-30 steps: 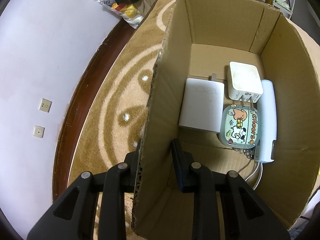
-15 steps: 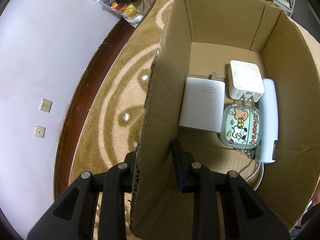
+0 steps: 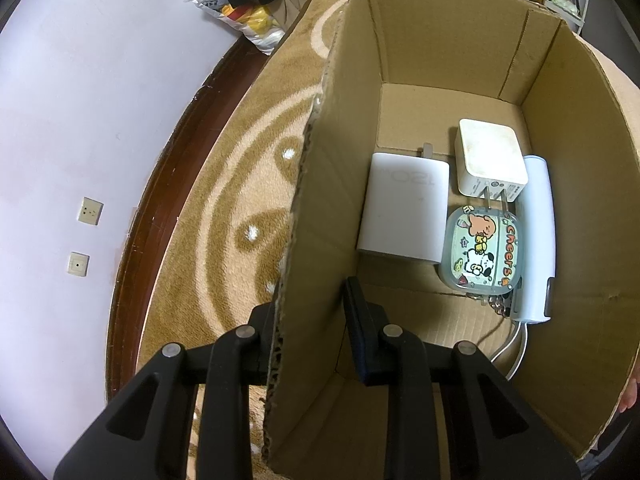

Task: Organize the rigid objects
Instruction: 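Reach the right gripper to the small gold card and grasp it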

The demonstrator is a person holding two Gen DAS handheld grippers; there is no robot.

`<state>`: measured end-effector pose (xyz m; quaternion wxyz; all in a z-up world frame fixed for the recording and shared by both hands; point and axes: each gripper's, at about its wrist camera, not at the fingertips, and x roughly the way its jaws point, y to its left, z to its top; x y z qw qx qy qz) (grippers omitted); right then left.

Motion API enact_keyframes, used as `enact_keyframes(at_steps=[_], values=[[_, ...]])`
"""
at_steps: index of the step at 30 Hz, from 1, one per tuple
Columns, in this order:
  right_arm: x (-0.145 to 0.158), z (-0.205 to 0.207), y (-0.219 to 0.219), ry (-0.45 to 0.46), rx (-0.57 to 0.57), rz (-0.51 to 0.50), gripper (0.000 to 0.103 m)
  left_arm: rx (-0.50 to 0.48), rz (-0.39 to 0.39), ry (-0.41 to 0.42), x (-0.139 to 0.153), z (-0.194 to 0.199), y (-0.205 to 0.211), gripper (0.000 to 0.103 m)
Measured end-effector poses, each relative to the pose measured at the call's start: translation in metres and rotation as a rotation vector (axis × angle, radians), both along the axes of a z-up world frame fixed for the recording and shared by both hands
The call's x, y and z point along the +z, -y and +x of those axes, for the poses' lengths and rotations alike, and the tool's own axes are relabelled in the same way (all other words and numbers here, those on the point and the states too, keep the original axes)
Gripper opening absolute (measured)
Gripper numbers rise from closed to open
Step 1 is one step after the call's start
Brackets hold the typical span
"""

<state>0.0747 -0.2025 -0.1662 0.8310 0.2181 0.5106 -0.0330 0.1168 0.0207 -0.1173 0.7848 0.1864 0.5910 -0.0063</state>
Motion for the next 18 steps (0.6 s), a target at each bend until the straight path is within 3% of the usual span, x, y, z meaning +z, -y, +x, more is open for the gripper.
enact_keyframes(at_steps=[3, 10, 14, 16, 18], values=[[0.0, 0.0, 0.002, -0.004, -0.014, -0.016, 0.037, -0.008, 0.009, 0.003, -0.001, -0.001, 0.001, 0.026], [0.003, 0.001, 0.006, 0.008, -0.033, 0.051, 0.036, -0.01, 0.01, 0.004, -0.001, -0.002, 0.002, 0.026], [0.003, 0.001, -0.004, 0.009, 0.013, 0.064, 0.036, -0.011, 0.014, 0.005, -0.001, -0.003, 0.002, 0.026], [0.002, 0.002, -0.01, 0.002, 0.029, 0.042, 0.029, -0.012, 0.015, 0.006, -0.002, -0.004, 0.003, 0.026], [0.002, 0.003, -0.013, 0.0, 0.035, 0.014, 0.016, -0.013, 0.013, 0.006, -0.002, -0.004, 0.003, 0.026]])
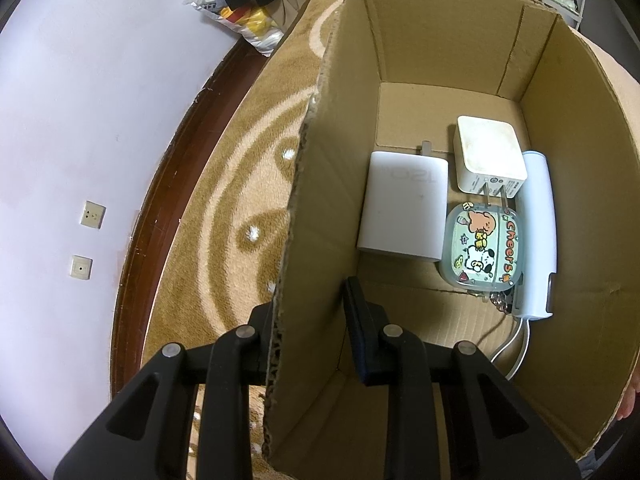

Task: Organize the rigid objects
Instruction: 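Reach the right gripper to the small gold card and grasp it, then carry the gold card into the box and release it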

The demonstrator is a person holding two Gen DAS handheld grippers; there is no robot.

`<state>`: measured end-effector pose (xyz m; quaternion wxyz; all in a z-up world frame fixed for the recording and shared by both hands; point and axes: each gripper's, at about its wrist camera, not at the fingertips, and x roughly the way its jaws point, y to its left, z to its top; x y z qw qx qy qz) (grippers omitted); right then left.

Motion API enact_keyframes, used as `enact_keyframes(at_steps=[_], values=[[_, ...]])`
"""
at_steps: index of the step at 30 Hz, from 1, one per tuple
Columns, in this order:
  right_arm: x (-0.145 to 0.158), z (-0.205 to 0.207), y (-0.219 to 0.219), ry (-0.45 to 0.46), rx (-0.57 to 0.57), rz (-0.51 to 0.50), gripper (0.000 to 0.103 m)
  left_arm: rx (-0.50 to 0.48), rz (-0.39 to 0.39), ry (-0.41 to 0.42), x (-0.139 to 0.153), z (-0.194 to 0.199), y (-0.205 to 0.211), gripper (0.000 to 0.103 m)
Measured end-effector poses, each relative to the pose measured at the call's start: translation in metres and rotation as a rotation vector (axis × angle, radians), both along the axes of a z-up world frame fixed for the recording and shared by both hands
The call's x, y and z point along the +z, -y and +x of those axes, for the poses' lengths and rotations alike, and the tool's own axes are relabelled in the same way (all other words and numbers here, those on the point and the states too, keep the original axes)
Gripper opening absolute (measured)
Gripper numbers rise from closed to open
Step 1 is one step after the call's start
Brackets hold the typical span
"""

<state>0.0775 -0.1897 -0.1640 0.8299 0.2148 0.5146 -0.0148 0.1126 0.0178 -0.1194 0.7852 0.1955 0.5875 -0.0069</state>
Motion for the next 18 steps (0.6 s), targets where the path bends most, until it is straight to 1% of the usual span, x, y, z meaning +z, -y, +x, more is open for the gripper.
enact_keyframes(at_steps=[4, 6, 8, 10, 14, 18], values=[[0.006, -0.002, -0.005, 0.02, 0.002, 0.011, 0.011, -0.002, -0.002, 0.0, 0.0, 0.0, 0.0, 0.025], [0.012, -0.001, -0.012, 0.04, 0.005, -0.01, 0.009, -0.002, -0.003, 0.0, 0.0, 0.0, 0.0, 0.025], [0.018, 0.0, -0.017, 0.058, 0.013, -0.048, 0.008, -0.002, -0.004, -0.001, 0.0, 0.0, 0.0, 0.025], [0.025, 0.0, -0.02, 0.073, 0.014, -0.062, 0.008, -0.001, -0.005, -0.001, -0.001, 0.0, 0.0, 0.025], [0.032, 0.001, -0.023, 0.085, 0.005, -0.049, 0.008, -0.001, -0.004, -0.001, 0.0, 0.0, 0.0, 0.025], [0.043, -0.006, -0.013, 0.118, -0.008, -0.037, 0.008, 0.002, -0.007, -0.003, -0.001, 0.0, -0.001, 0.025]])
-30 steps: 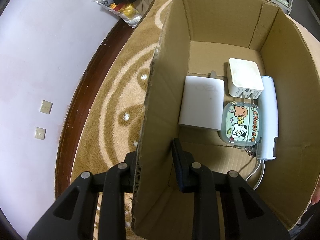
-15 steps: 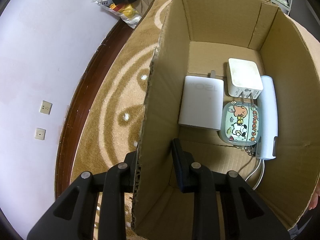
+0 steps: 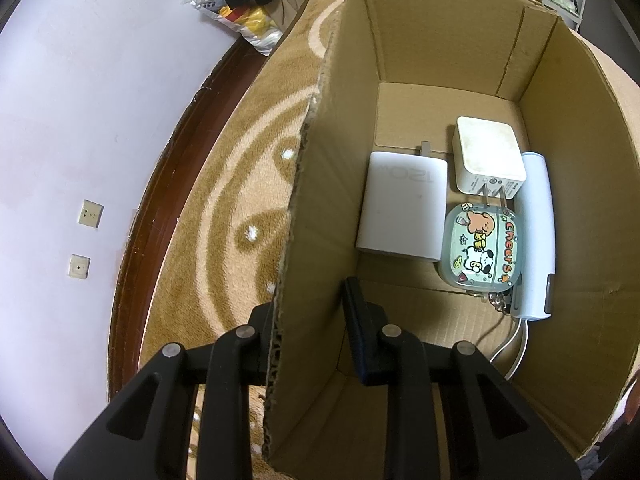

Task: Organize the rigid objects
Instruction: 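Carry the gold card into the box and release it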

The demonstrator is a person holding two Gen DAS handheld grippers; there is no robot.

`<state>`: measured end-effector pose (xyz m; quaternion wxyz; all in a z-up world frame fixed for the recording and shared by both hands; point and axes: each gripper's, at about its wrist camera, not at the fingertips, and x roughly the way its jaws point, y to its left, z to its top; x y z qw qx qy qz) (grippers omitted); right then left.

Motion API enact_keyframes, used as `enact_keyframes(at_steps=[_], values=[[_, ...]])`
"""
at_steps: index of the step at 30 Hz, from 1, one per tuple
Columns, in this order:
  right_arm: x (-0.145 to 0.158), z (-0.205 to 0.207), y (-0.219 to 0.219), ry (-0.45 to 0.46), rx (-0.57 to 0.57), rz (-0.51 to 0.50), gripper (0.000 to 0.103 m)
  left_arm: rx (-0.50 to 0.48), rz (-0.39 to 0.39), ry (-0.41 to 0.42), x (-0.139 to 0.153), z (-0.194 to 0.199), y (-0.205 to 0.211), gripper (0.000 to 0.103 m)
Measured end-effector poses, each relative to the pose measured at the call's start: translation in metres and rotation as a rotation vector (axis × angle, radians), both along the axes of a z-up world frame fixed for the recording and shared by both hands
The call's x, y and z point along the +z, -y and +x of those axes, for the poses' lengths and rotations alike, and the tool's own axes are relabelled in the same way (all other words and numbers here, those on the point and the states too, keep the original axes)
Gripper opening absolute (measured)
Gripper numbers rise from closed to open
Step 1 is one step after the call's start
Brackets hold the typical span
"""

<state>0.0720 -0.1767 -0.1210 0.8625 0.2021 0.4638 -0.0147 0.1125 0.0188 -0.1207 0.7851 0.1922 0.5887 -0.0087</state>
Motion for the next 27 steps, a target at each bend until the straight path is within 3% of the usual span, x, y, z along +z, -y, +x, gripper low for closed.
enact_keyframes(at_steps=[16, 27], values=[[0.047, -0.008, 0.021, 0.149, -0.074, -0.002, 0.008, 0.005, -0.006, -0.002, -0.001, 0.001, -0.002, 0.026], [0.08, -0.01, -0.001, 0.249, -0.007, -0.004, 0.008, 0.002, -0.001, -0.004, -0.001, 0.002, -0.004, 0.026]])
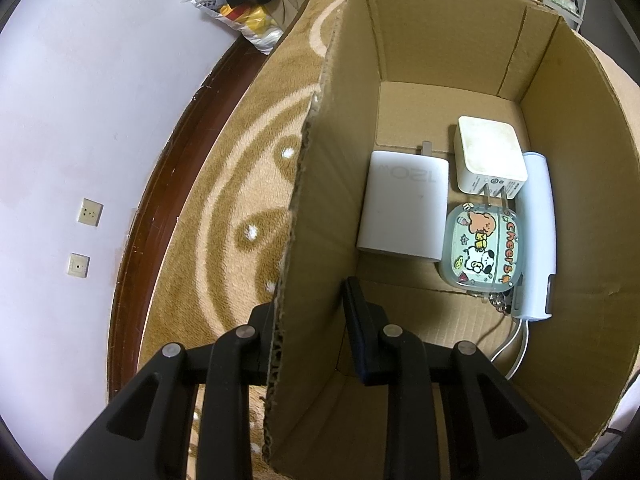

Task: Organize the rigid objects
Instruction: 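Carry the gold card into the box and release it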

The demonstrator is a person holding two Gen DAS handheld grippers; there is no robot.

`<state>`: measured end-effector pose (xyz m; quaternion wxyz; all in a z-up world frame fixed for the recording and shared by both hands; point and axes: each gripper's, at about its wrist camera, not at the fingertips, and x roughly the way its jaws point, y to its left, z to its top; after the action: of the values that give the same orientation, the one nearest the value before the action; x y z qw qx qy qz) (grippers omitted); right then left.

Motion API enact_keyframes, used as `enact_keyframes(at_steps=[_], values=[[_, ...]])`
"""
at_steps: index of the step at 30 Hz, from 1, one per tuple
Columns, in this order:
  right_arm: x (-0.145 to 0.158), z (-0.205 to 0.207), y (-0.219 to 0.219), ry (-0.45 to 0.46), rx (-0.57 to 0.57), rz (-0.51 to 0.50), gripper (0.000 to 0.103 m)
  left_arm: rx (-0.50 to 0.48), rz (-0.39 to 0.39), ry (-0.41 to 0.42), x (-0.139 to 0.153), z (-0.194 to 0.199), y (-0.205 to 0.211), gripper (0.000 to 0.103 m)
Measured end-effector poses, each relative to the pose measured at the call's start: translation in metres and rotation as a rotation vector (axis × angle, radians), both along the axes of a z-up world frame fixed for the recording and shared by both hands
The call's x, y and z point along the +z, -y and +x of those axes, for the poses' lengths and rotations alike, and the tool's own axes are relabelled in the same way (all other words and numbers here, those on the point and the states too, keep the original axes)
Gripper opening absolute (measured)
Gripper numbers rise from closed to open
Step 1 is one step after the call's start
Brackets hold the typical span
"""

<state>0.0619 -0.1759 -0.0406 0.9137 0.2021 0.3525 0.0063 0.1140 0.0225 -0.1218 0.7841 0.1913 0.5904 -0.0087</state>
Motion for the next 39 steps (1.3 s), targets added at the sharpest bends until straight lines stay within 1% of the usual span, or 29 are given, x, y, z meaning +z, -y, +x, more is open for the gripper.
enact_keyframes(at_steps=[4, 7, 18, 28, 34, 39], values=[[0.008, -0.002, -0.01, 0.028, 0.006, -0.004, 0.008, -0.001, 0.0, -0.002, 0.0, 0.0, -0.001, 0.026], [0.009, -0.002, -0.019, 0.036, 0.033, 0.001, 0.008, 0.002, -0.004, -0.003, 0.0, 0.0, -0.002, 0.026], [0.004, -0.001, -0.06, 0.025, 0.149, -0.045, 0.008, 0.006, -0.012, -0.01, -0.001, 0.002, -0.005, 0.026], [-0.013, 0.003, -0.071, -0.028, 0.198, -0.06, 0.008, 0.001, -0.006, -0.015, -0.003, 0.001, -0.004, 0.026], [-0.015, 0.004, -0.073, -0.029, 0.215, -0.056, 0.008, 0.002, -0.005, -0.015, -0.003, 0.002, -0.004, 0.027], [-0.01, 0.003, -0.068, -0.013, 0.191, -0.06, 0.009, 0.002, -0.005, -0.014, -0.004, 0.002, -0.003, 0.027]])
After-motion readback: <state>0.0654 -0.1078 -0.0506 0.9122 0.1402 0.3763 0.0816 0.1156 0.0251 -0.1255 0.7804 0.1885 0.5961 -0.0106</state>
